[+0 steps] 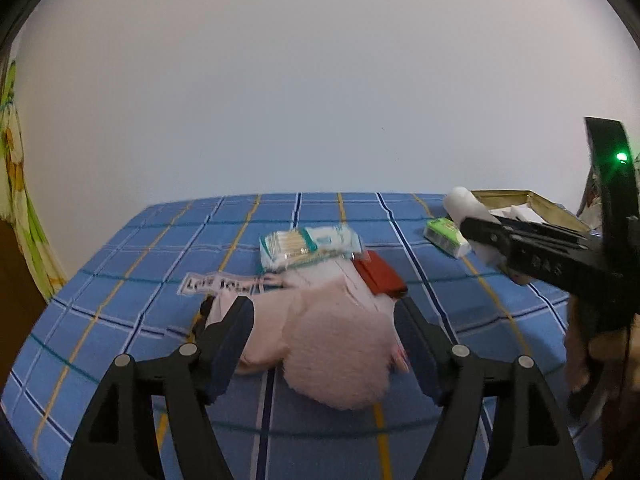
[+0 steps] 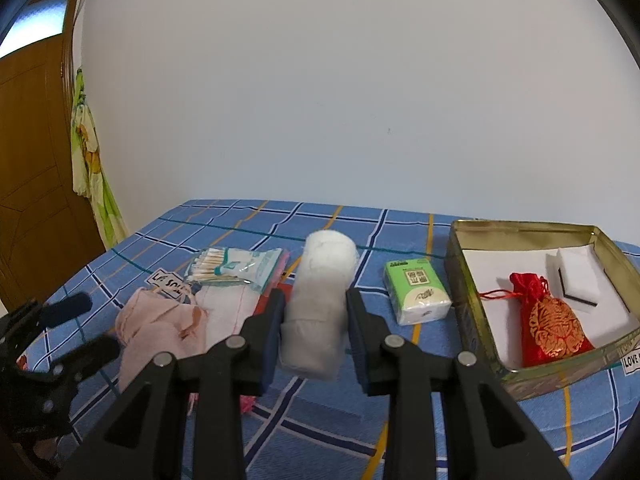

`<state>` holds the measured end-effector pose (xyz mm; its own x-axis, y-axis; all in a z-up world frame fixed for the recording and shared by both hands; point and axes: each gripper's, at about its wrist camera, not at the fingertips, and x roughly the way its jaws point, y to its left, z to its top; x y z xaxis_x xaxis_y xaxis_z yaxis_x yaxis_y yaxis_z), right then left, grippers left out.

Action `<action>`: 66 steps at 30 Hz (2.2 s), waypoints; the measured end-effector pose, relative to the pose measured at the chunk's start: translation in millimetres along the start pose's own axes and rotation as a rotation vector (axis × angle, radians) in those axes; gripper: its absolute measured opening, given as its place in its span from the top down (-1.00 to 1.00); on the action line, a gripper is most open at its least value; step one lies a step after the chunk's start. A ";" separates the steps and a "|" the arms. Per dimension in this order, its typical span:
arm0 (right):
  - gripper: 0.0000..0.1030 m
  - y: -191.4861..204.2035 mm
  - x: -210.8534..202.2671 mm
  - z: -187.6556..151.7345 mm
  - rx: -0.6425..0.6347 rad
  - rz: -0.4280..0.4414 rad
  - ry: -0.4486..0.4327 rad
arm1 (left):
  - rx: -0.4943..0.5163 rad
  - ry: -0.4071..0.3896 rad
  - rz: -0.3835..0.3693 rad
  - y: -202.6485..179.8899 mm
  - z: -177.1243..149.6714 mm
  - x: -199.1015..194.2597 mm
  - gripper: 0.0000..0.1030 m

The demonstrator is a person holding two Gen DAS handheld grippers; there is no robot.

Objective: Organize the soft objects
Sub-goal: 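Carry the rolled towel and pink sock over the gold tin with both tools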

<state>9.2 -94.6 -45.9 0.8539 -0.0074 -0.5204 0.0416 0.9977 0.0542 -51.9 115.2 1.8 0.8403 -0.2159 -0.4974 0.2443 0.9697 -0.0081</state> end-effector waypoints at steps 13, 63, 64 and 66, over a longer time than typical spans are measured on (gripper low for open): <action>0.40 -4.2 1.0 -0.5 0.020 0.007 0.013 | -0.144 0.210 -0.045 -18.1 -15.6 42.6 -0.44; 0.40 -119.1 -77.9 7.7 0.057 -0.233 -0.239 | -0.089 -0.116 -0.188 -133.6 69.0 50.8 0.55; 0.40 -120.8 -78.9 7.5 0.051 -0.248 -0.241 | -0.079 -0.115 -0.186 -137.5 70.5 53.5 0.55; 0.40 -123.8 -79.9 7.6 0.042 -0.271 -0.241 | -0.053 -0.111 -0.180 -149.1 74.4 60.9 0.55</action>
<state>-60.2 -218.1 -4.6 0.9066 -0.2916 -0.3051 0.3000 0.9537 -0.0200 -1.2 -51.0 37.2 0.8342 -0.3951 -0.3848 0.3725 0.9181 -0.1350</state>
